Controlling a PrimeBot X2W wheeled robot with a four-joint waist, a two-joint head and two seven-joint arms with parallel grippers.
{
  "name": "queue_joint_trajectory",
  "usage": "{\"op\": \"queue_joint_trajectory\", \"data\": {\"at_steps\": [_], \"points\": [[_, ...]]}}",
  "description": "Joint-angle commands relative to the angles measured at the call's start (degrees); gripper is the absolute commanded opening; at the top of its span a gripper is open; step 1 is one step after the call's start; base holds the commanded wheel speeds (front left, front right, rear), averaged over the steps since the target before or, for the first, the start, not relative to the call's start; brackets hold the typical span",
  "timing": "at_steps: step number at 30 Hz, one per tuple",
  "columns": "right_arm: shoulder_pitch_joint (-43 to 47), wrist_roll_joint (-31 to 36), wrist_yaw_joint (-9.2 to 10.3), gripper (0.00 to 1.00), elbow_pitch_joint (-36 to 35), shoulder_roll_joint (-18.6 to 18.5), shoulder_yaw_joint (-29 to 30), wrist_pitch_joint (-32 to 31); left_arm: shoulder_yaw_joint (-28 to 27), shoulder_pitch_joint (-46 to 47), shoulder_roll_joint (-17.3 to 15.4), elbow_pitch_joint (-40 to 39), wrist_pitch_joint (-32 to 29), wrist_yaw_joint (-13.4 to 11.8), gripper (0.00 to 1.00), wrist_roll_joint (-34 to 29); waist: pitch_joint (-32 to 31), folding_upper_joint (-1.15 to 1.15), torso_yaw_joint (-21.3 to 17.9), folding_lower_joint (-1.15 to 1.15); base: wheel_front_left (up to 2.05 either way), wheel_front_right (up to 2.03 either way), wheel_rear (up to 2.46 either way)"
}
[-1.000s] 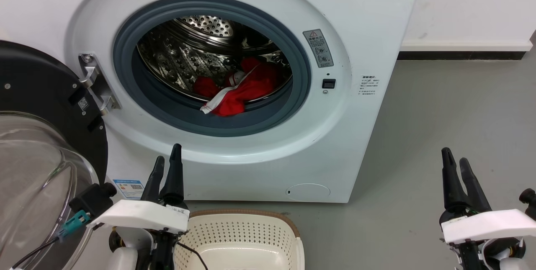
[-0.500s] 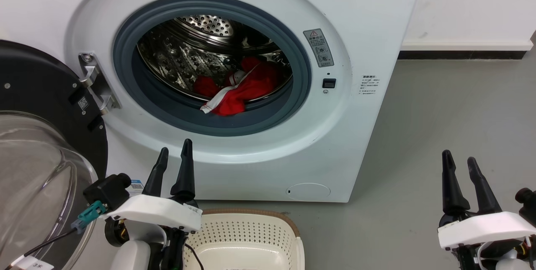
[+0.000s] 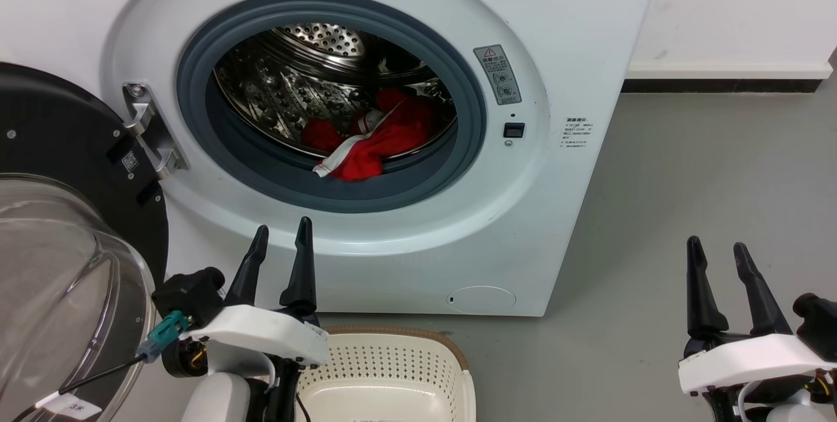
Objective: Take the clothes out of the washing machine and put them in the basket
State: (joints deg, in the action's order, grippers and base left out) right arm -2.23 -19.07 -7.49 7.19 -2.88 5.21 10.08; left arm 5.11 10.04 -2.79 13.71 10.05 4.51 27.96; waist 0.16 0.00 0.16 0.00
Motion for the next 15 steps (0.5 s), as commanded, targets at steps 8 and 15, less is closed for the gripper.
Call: {"op": "queue_joint_trajectory", "data": {"at_steps": [8,15], "points": [[0.3,5.4,0.0,1.0,-0.1,0.0,0.2,1.3,0.6,1.6,-0.1,0.5,1.4,-0.5,1.0,-4.7,0.1,0.0,0.0,0.0,0.0,0.0,0.0],[0.4,9.8,0.0,1.0,0.4,0.0,0.5,2.0,1.1,1.9,-0.1,1.1,2.3,-0.7,1.0,-8.0,0.1,0.0,0.0,0.0,0.0,0.0,0.0]]}}
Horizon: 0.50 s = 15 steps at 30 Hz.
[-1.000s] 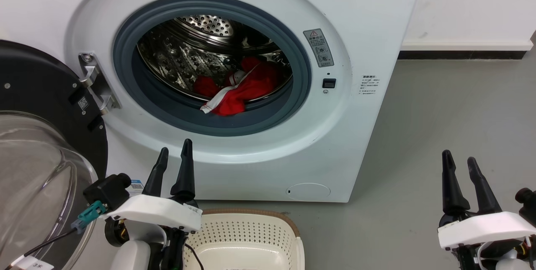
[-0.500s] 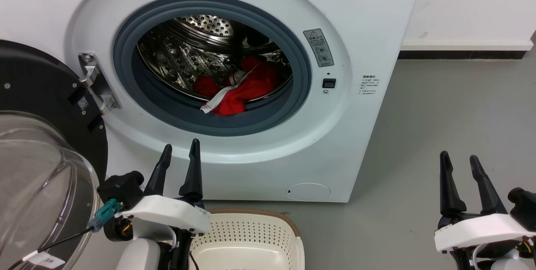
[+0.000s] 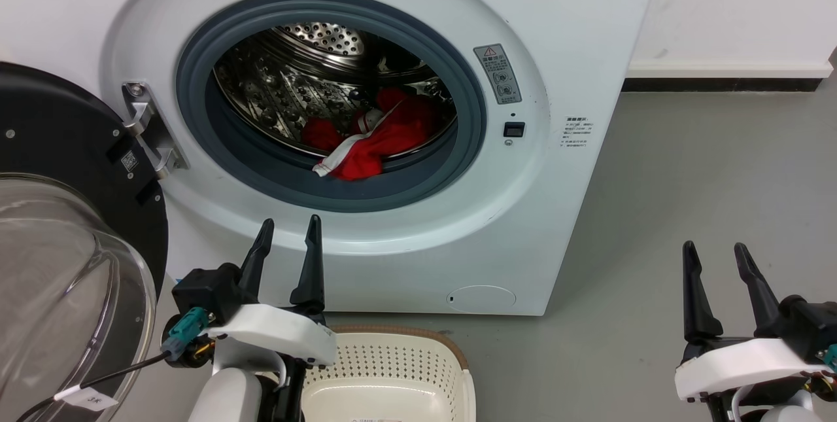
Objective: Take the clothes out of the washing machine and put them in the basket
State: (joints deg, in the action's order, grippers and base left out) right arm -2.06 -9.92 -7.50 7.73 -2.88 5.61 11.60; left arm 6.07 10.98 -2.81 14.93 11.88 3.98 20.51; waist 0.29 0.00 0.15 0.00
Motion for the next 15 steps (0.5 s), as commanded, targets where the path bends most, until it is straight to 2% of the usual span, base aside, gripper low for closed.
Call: {"op": "queue_joint_trajectory", "data": {"at_steps": [1,15], "points": [[0.3,1.2,0.02,1.0,-0.1,0.0,0.1,0.5,0.2,1.0,-0.1,-0.1,0.6,-0.2,1.0,-1.1,0.0,0.0,0.0,0.0,0.0,0.0,0.0],[0.5,8.2,0.02,1.0,0.1,0.0,0.3,1.1,0.9,1.6,-0.1,1.4,2.1,-0.6,1.0,-6.8,0.1,0.0,0.2,0.0,0.0,0.0,0.0]]}}
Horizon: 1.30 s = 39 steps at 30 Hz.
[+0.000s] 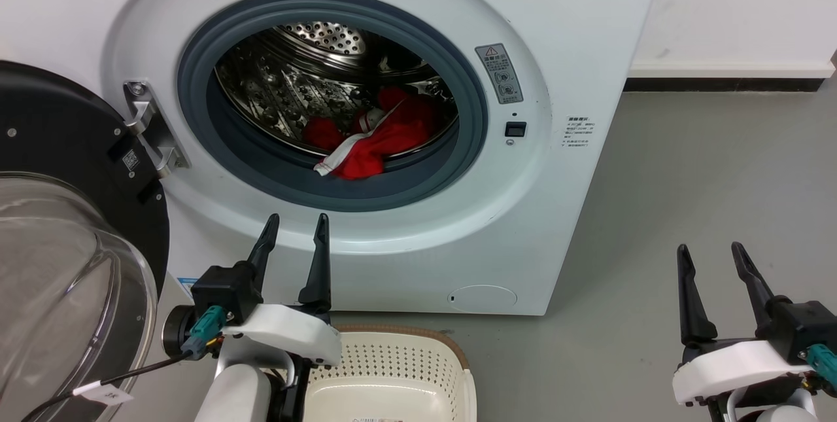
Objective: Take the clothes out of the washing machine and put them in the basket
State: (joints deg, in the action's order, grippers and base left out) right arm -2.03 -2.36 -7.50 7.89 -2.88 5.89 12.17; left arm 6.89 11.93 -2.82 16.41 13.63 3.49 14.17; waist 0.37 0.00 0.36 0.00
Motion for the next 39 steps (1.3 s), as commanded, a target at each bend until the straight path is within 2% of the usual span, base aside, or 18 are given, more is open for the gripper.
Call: {"op": "queue_joint_trajectory", "data": {"at_steps": [1,10,39], "points": [[0.5,1.1,0.02,1.0,-0.1,0.0,0.1,0.6,0.2,0.7,-0.1,0.0,0.5,-0.2,1.0,-0.9,0.0,0.0,0.0,0.0,0.0,0.0,0.0],[0.4,6.2,0.02,1.0,0.1,0.0,0.2,1.0,1.3,0.8,-0.1,1.0,1.7,-1.1,1.0,-4.6,0.1,0.0,0.2,0.0,0.0,0.0,0.0],[0.1,5.3,0.02,1.0,-0.2,0.0,0.1,0.6,0.9,1.3,-0.1,2.1,1.6,-1.8,1.0,-5.0,0.9,0.0,0.7,0.0,0.0,0.0,0.0]]}}
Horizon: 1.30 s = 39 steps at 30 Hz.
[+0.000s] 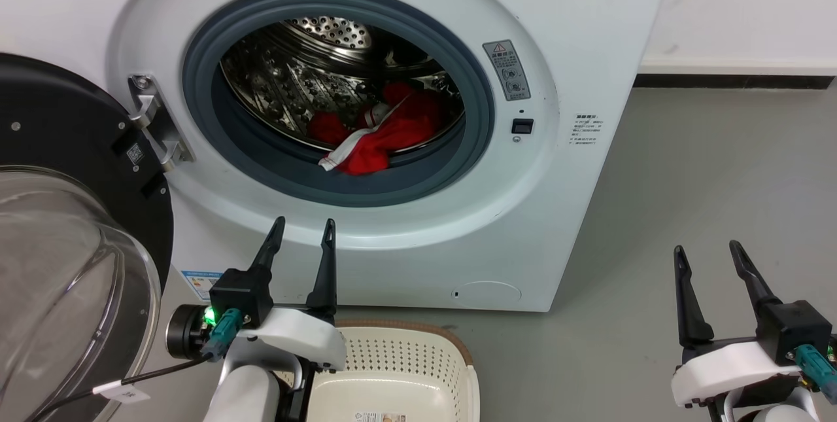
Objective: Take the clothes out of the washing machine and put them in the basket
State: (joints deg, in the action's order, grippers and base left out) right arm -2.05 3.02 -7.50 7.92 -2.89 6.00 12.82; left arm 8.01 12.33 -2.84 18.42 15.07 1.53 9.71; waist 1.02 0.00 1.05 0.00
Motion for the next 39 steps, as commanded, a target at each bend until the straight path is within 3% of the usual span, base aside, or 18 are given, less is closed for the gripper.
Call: {"op": "queue_joint_trajectory", "data": {"at_steps": [1,10,22,31,39], "points": [[-0.1,-0.1,0.02,1.0,-0.5,0.0,-0.1,-0.1,-0.4,1.1,-0.1,0.1,0.2,0.2,1.0,-0.5,0.6,0.0,0.0,0.0,0.0,0.0,0.0],[-2.7,-0.8,0.03,1.0,-3.1,0.0,-0.3,-0.5,-1.6,5.5,-0.1,0.8,0.2,0.1,1.0,-1.7,6.3,0.0,-0.5,0.0,0.0,0.0,0.0],[-9.0,-2.0,0.03,1.0,-7.5,0.1,-2.2,-0.1,-6.0,20.1,-2.7,6.2,0.1,0.8,1.0,-3.5,21.5,0.0,-4.5,0.0,0.0,0.0,0.0],[-13.1,-4.1,0.03,1.0,-6.2,0.1,-3.7,1.2,-7.1,33.6,-6.2,14.2,0.1,2.2,1.0,-4.2,30.1,0.0,-8.4,0.0,0.0,0.0,0.0],[-15.7,-6.6,0.03,1.0,-3.5,0.1,-5.7,2.2,-6.4,46.5,-9.5,25.1,-2.6,2.9,1.0,-4.7,33.9,0.0,-11.5,0.0,0.0,0.0,0.0]]}}
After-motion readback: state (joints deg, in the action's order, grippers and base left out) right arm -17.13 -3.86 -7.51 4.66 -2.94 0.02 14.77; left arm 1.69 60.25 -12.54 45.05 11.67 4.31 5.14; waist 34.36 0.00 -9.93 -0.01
